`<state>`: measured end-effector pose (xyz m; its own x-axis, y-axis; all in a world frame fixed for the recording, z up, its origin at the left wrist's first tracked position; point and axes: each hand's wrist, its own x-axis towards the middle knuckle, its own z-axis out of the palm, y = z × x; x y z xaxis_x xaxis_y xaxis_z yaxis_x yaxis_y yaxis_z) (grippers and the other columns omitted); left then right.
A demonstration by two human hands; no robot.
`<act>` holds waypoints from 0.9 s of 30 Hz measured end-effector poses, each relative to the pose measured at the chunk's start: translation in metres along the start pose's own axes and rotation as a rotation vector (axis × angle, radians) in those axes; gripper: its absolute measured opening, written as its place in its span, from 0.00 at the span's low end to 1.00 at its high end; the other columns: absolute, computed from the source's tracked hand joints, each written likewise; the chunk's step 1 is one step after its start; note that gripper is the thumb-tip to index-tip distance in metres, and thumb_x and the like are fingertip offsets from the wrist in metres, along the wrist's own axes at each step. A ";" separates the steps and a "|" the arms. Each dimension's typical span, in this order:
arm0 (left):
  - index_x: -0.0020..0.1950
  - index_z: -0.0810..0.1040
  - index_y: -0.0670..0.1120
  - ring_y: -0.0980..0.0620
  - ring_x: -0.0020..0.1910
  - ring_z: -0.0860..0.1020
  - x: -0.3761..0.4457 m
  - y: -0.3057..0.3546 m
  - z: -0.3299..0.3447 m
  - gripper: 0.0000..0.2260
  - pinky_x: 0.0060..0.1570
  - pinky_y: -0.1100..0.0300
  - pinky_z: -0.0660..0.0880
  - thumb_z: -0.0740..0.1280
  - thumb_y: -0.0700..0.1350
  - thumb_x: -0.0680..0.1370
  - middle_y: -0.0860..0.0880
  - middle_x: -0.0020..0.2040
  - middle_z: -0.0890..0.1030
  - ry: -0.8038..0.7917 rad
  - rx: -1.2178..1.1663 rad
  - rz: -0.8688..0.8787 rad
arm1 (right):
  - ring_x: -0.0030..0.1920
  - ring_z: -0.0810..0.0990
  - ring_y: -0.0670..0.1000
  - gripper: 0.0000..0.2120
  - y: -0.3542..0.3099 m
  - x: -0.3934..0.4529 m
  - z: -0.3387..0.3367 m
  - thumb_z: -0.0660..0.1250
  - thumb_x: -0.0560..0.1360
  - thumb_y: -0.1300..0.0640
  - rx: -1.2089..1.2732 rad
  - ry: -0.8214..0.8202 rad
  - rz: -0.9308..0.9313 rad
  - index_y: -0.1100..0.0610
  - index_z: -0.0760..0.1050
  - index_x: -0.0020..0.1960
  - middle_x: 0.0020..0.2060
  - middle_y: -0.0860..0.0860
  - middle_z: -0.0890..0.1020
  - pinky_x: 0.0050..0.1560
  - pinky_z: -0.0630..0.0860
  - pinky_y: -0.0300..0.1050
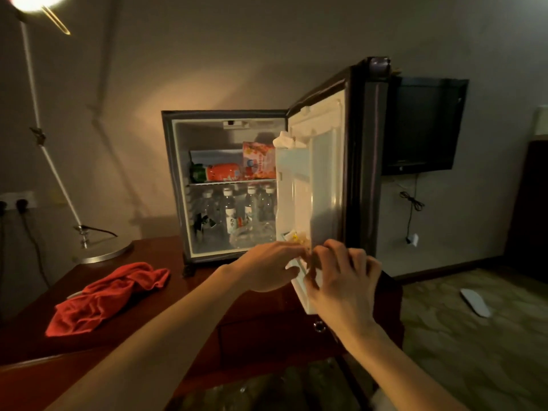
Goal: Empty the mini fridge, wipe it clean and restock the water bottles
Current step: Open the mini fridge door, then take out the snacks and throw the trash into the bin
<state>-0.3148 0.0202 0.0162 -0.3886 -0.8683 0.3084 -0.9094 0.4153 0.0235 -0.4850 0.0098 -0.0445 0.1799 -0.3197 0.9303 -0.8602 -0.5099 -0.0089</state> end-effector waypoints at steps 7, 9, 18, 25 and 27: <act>0.66 0.74 0.51 0.53 0.60 0.77 0.031 0.001 0.037 0.14 0.57 0.50 0.77 0.62 0.50 0.81 0.54 0.66 0.76 0.002 0.038 -0.005 | 0.51 0.71 0.55 0.14 0.068 0.000 -0.005 0.65 0.72 0.45 -0.094 0.005 0.201 0.54 0.75 0.50 0.48 0.51 0.78 0.51 0.61 0.50; 0.68 0.73 0.50 0.53 0.63 0.75 0.036 -0.002 0.047 0.15 0.61 0.53 0.75 0.62 0.49 0.81 0.52 0.67 0.75 -0.014 0.054 -0.036 | 0.53 0.73 0.55 0.14 0.085 0.001 -0.004 0.65 0.73 0.44 -0.099 -0.021 0.263 0.54 0.75 0.50 0.49 0.50 0.79 0.53 0.62 0.51; 0.76 0.65 0.50 0.52 0.74 0.64 0.060 -0.014 0.072 0.23 0.71 0.53 0.64 0.63 0.51 0.81 0.51 0.75 0.66 -0.008 0.110 -0.123 | 0.61 0.72 0.56 0.18 0.103 -0.024 0.026 0.70 0.70 0.52 -0.052 -0.166 0.157 0.56 0.75 0.57 0.58 0.54 0.75 0.58 0.71 0.56; 0.75 0.64 0.51 0.51 0.75 0.63 0.075 -0.029 0.083 0.24 0.73 0.51 0.60 0.63 0.54 0.80 0.51 0.76 0.65 0.015 0.174 -0.234 | 0.68 0.68 0.53 0.24 0.102 0.000 0.088 0.64 0.75 0.47 0.036 -0.573 0.051 0.53 0.69 0.69 0.67 0.51 0.71 0.67 0.69 0.51; 0.75 0.64 0.51 0.50 0.75 0.63 0.080 -0.034 0.086 0.25 0.73 0.51 0.60 0.62 0.55 0.80 0.51 0.75 0.66 0.018 0.184 -0.262 | 0.71 0.65 0.53 0.26 0.104 0.010 0.103 0.63 0.76 0.46 0.031 -0.639 0.054 0.52 0.64 0.72 0.71 0.51 0.67 0.70 0.66 0.52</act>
<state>-0.3275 -0.0871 -0.0417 -0.1363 -0.9336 0.3314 -0.9904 0.1208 -0.0670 -0.5236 -0.1281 -0.0740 0.3938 -0.7537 0.5262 -0.8636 -0.4995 -0.0691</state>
